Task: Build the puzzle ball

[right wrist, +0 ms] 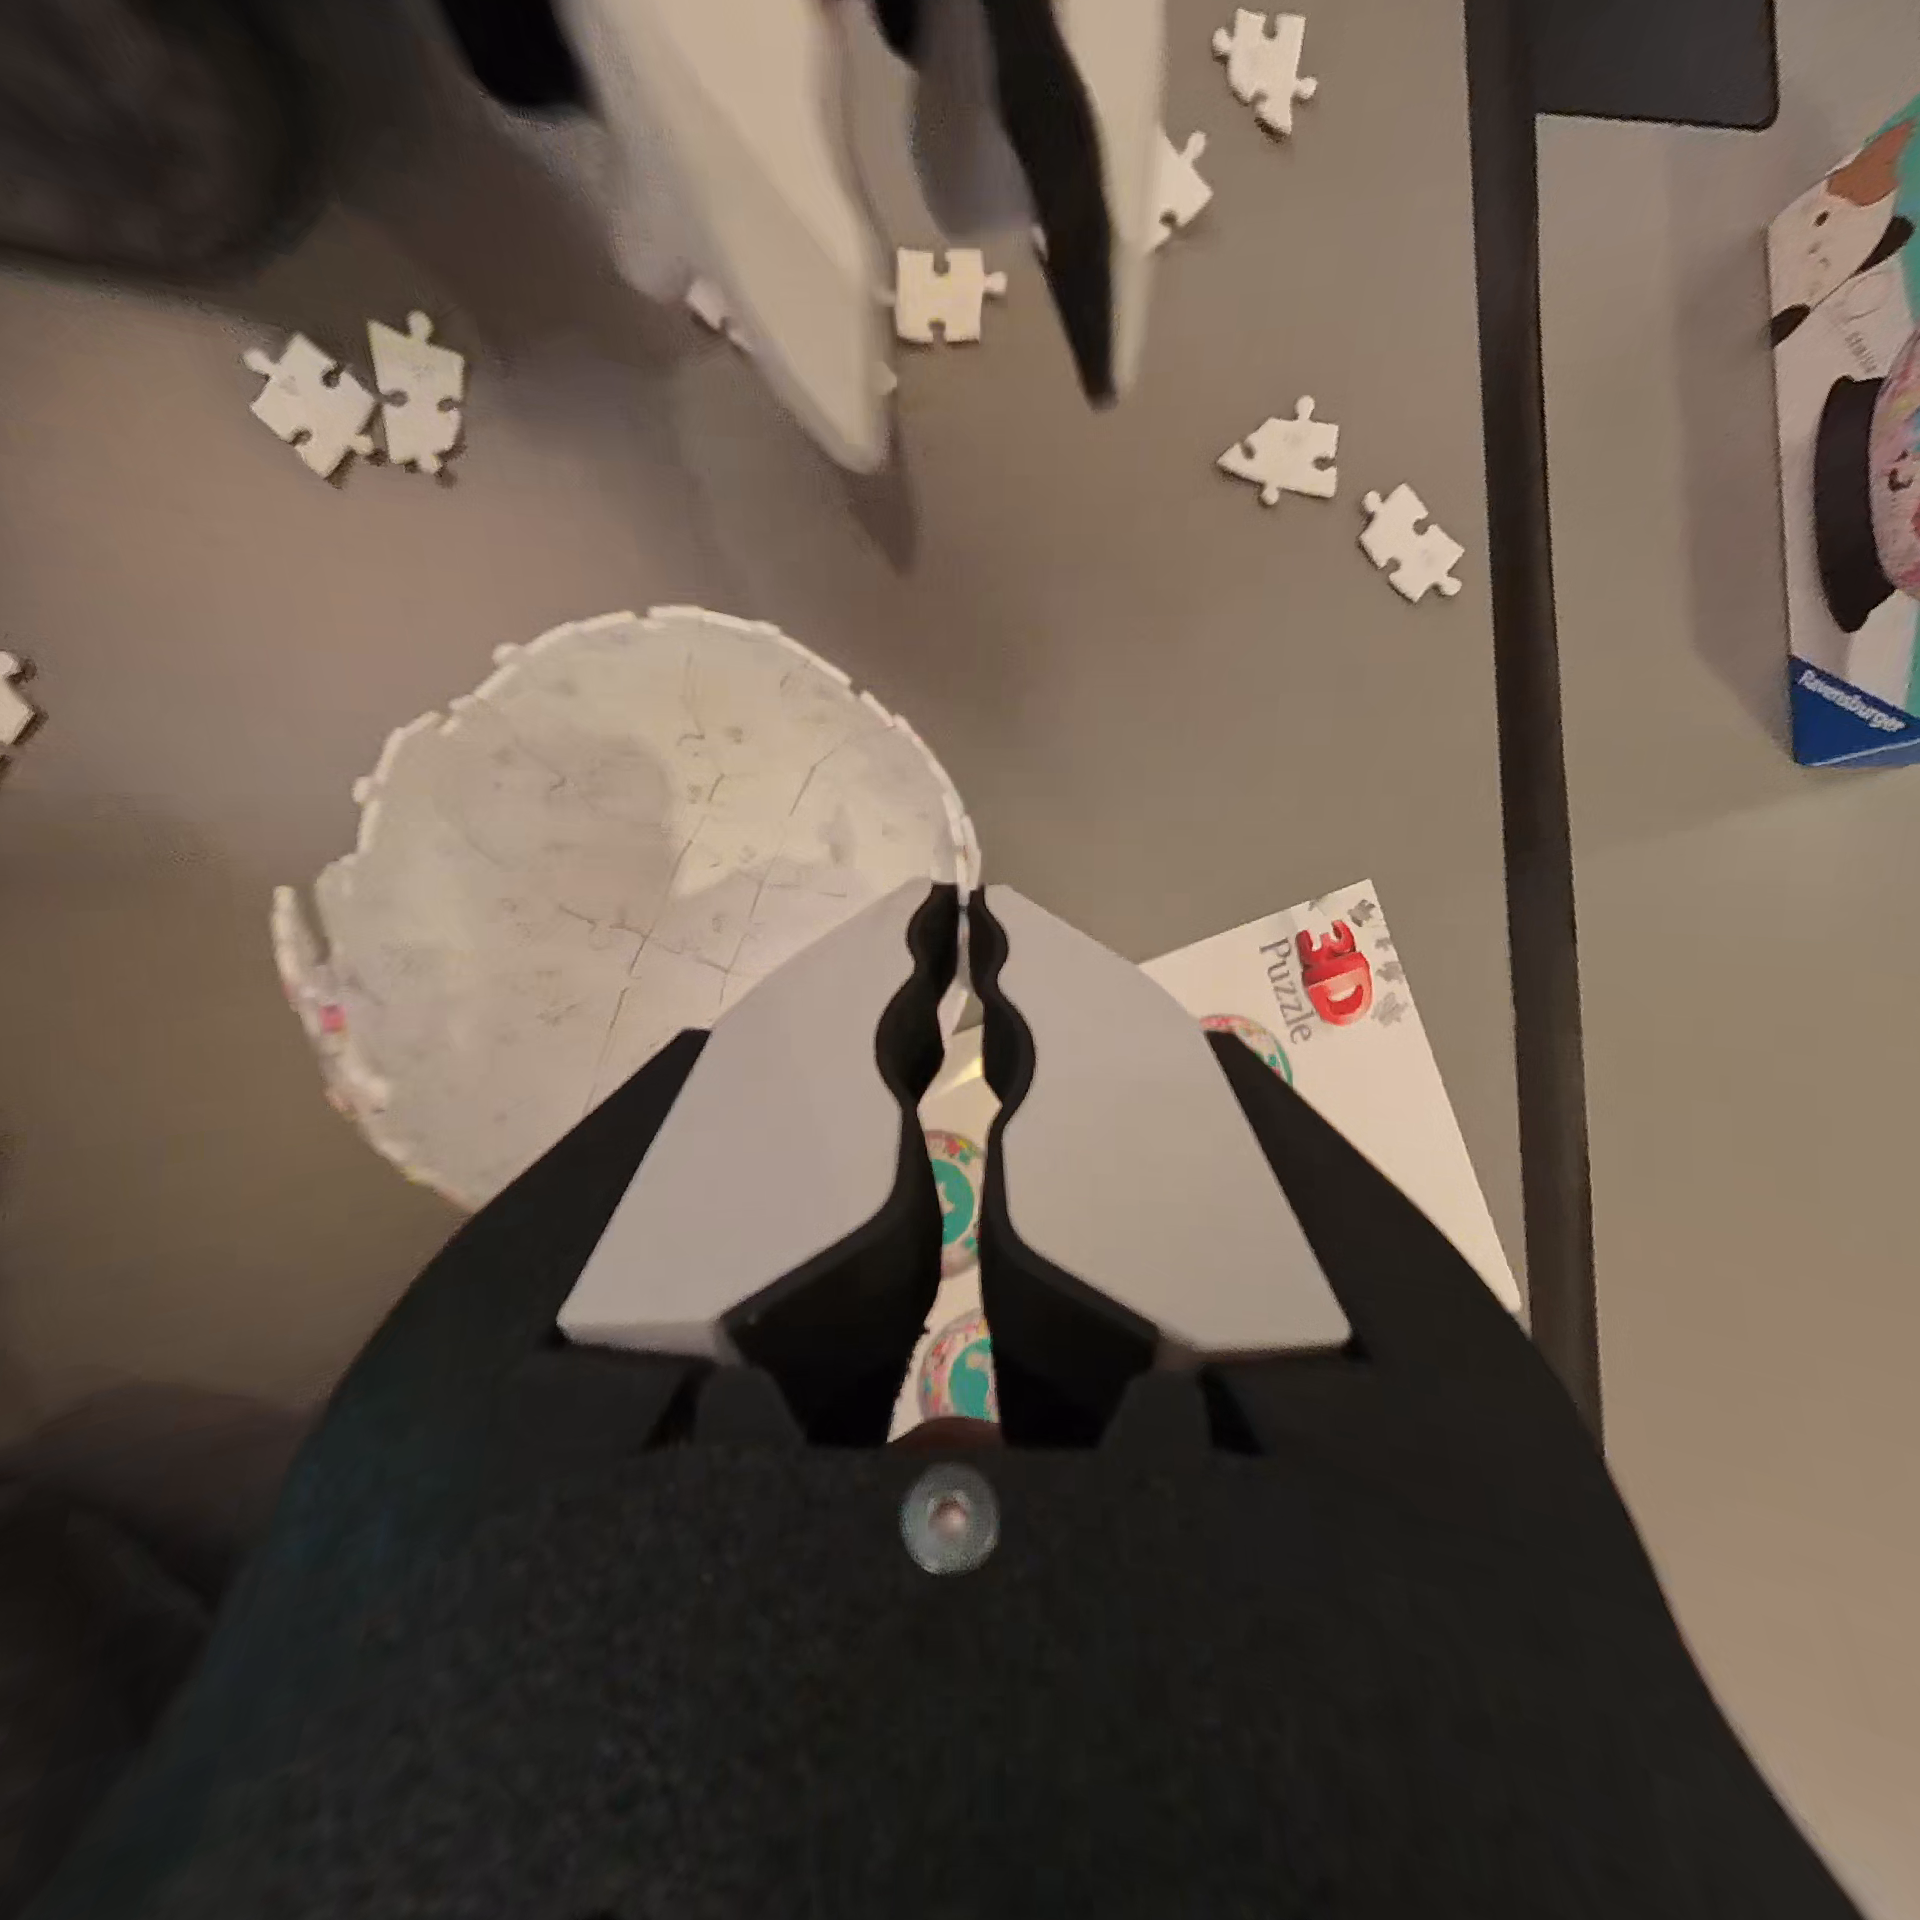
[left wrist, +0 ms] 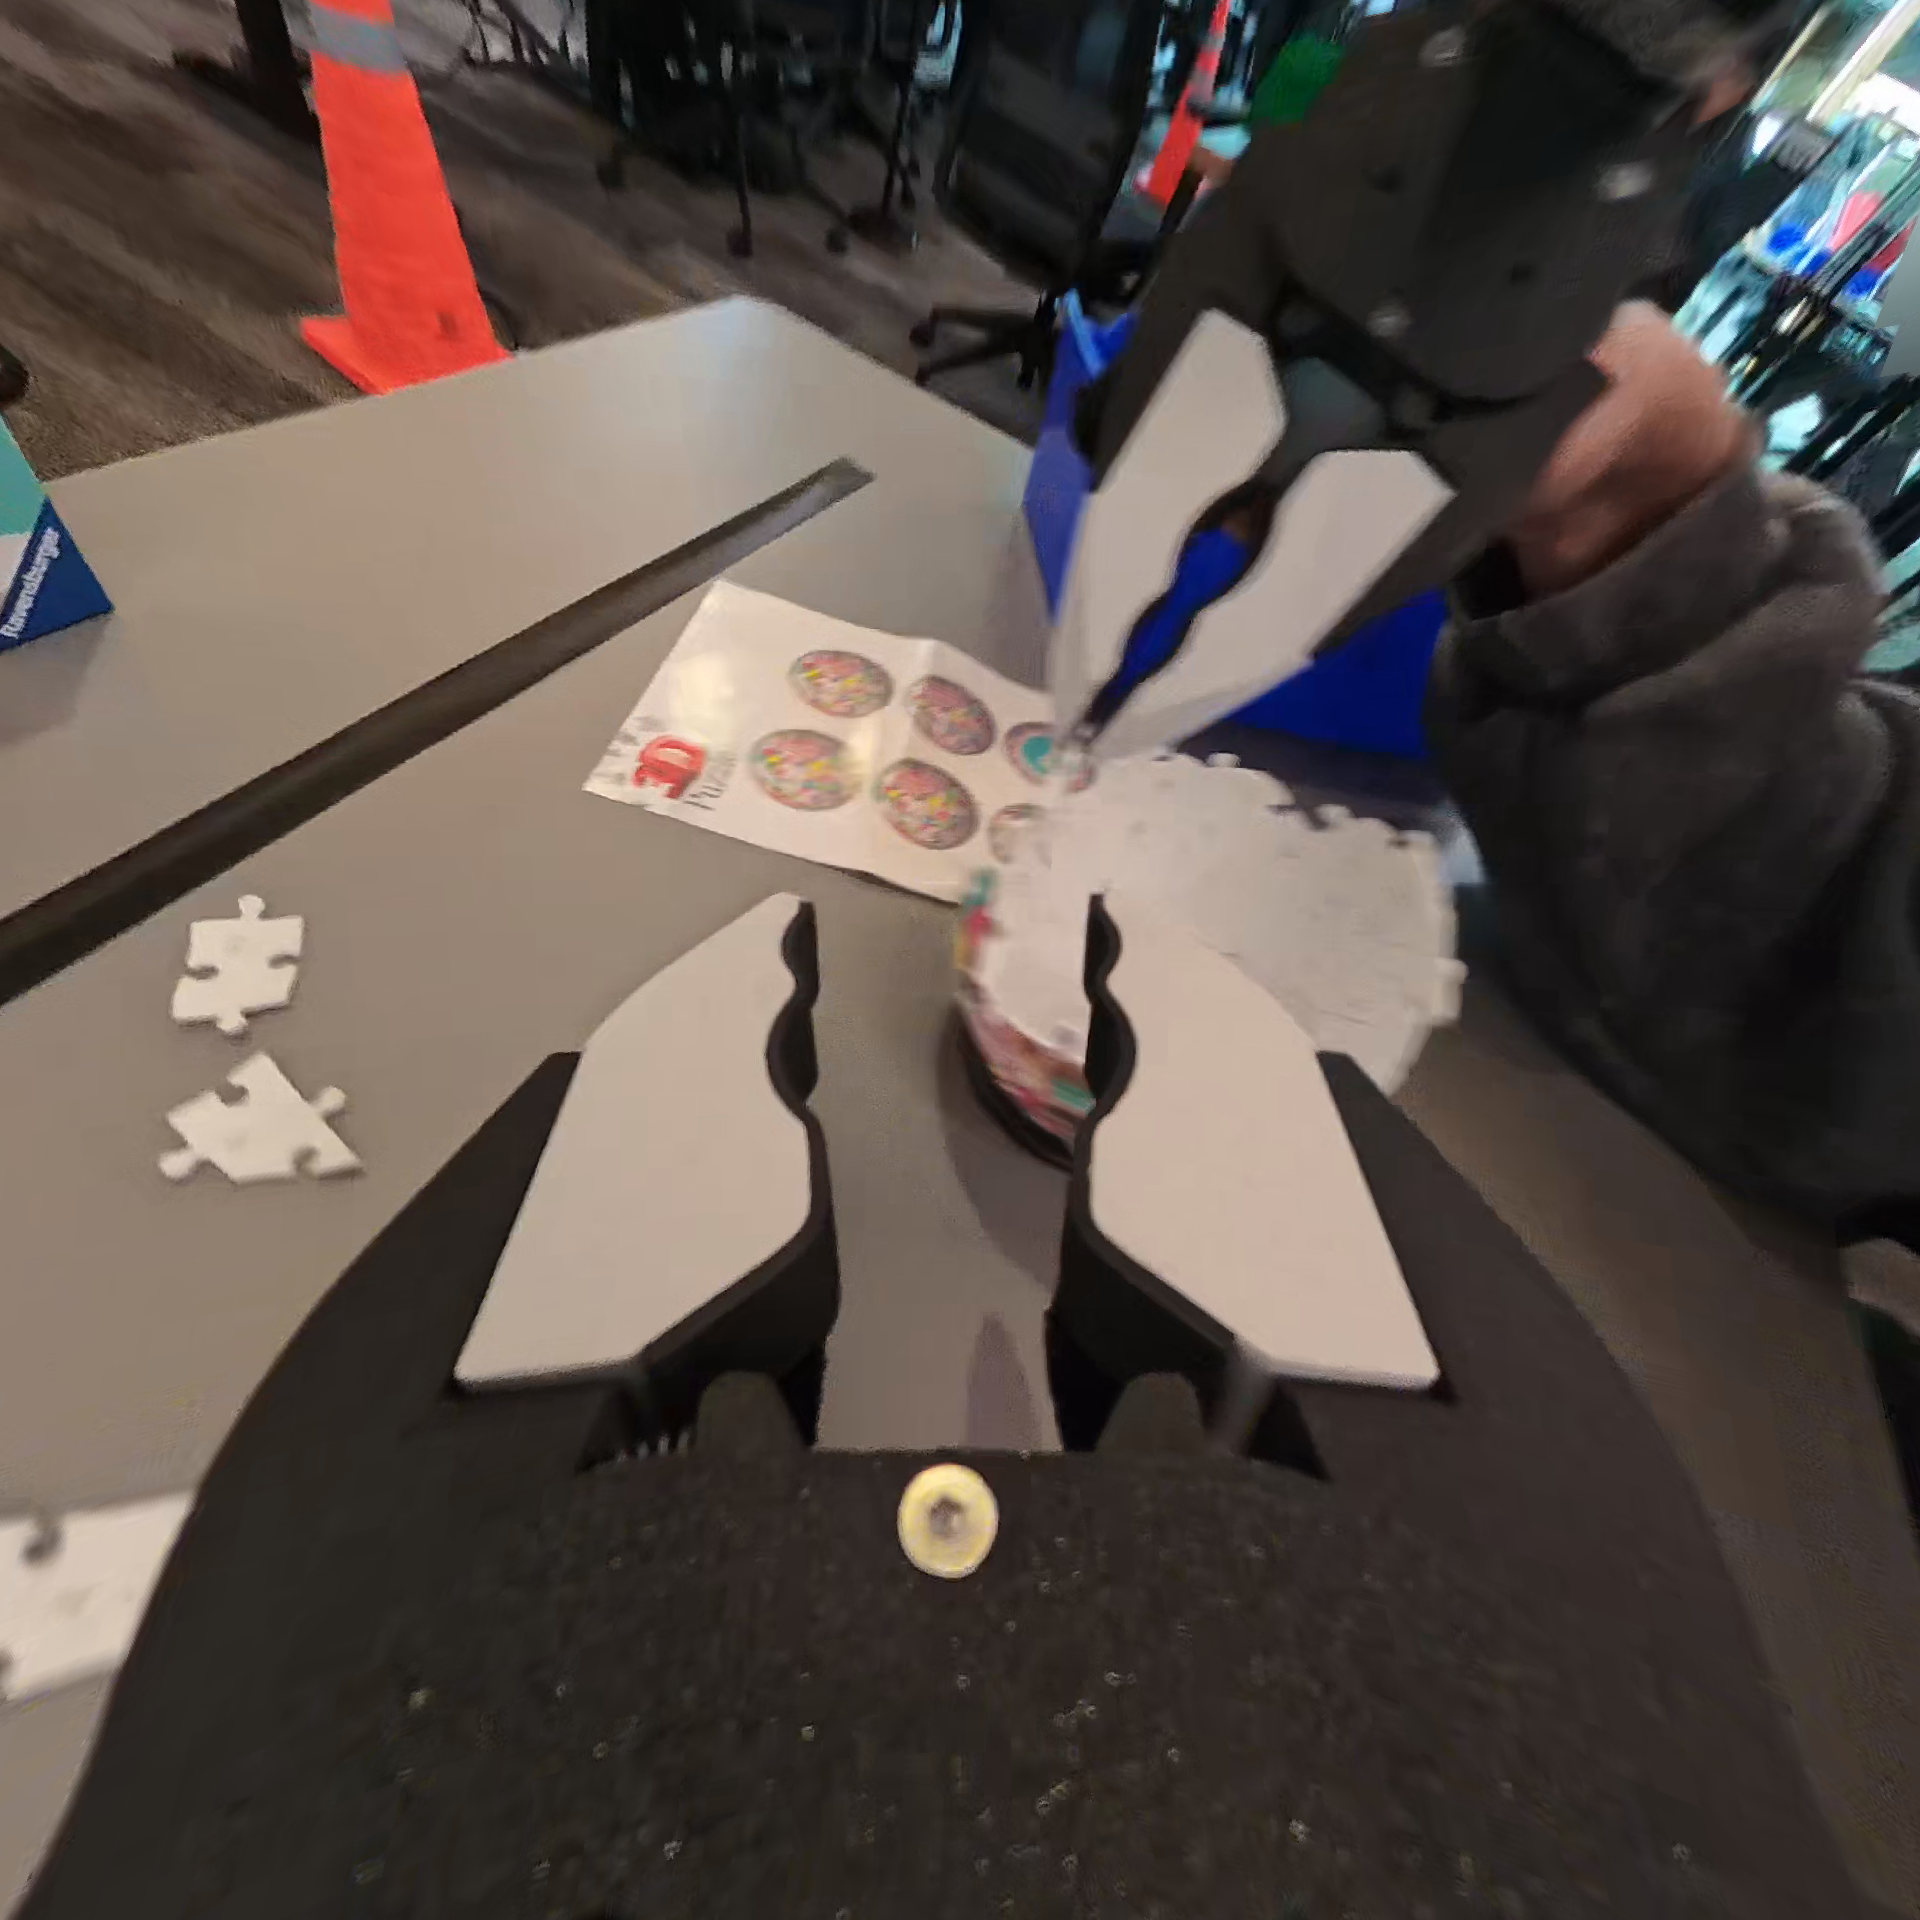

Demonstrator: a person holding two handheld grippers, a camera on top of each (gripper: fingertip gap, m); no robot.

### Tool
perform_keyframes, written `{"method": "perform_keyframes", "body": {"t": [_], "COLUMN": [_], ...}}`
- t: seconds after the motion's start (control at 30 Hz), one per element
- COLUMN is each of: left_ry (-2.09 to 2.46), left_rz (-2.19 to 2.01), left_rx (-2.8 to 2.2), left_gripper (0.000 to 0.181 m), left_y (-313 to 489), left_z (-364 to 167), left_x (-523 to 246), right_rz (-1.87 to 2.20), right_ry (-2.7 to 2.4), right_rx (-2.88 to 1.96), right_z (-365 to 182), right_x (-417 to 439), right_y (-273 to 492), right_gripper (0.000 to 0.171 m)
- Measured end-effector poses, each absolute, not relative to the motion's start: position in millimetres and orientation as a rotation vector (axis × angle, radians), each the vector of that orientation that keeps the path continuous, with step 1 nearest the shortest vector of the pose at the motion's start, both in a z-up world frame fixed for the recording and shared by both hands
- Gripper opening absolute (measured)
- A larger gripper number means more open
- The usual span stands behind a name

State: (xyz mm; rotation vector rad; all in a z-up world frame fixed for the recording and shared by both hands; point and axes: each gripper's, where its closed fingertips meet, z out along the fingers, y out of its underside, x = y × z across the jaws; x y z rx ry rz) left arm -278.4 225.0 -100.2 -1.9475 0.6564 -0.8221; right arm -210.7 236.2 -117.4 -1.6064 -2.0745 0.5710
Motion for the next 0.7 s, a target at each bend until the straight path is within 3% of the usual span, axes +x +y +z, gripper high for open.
{"method": "perform_keyframes", "body": {"t": [0.2, 0.27, 0.7], "left_ry": [0.789, 0.887, 1.249], "left_rz": [-1.002, -0.977, -0.817], "left_rx": [-2.035, -2.063, -2.076], "left_gripper": [0.018, 0.0, 0.0], "left_y": [283.3, 285.8, 274.2], "left_z": [-157.5, -175.7, -199.1], "left_x": [-249.3, -238.5, -208.3], "right_rz": [0.536, 0.555, 0.367], "right_ry": [-2.082, -2.075, -2.121], "right_rx": [-1.594, -1.591, -1.582], "right_z": [-132.9, -132.0, -143.0], "right_x": [-208.0, -207.6, -206.9], "right_y": [243.7, 241.2, 242.7], "right_gripper": [0.002, 0.002, 0.002]}}
